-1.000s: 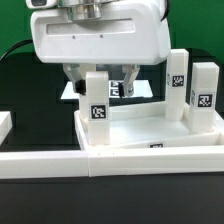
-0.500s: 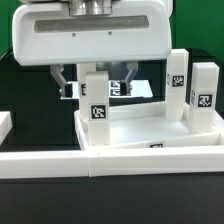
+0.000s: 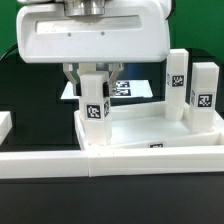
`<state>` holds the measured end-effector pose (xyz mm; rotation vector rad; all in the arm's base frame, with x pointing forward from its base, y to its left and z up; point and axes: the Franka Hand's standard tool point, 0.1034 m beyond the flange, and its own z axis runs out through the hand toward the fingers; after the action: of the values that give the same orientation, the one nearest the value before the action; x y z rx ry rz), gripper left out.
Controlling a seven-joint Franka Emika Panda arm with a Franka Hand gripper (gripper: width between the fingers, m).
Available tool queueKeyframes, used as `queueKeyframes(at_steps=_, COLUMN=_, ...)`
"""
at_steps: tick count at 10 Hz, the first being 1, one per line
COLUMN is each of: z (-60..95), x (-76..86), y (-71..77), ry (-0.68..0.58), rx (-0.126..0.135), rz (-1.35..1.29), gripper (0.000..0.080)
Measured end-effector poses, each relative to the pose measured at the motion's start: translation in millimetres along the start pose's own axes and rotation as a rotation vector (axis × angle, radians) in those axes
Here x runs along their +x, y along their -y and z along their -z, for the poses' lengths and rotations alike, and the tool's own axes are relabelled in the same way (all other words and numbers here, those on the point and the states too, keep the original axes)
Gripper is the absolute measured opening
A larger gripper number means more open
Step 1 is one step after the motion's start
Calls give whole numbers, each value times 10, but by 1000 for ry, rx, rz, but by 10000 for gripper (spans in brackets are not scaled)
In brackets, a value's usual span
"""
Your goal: Assemble desk
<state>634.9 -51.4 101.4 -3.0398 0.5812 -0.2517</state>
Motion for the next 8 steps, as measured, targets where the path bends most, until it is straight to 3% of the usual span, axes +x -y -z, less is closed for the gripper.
queueKeyframes(at_steps=2, z=10, x=15, y=-55, ry=0, rx=-6, rz=-282, gripper=287)
queueKeyframes(at_steps=4, z=18, x=6, y=-95, ry=30, rx=15, rz=-669, gripper=287)
queueKeyframes(at_steps=8, z=8, x=-23, y=-62, ry=80, rx=-2, rz=-1031, gripper=289)
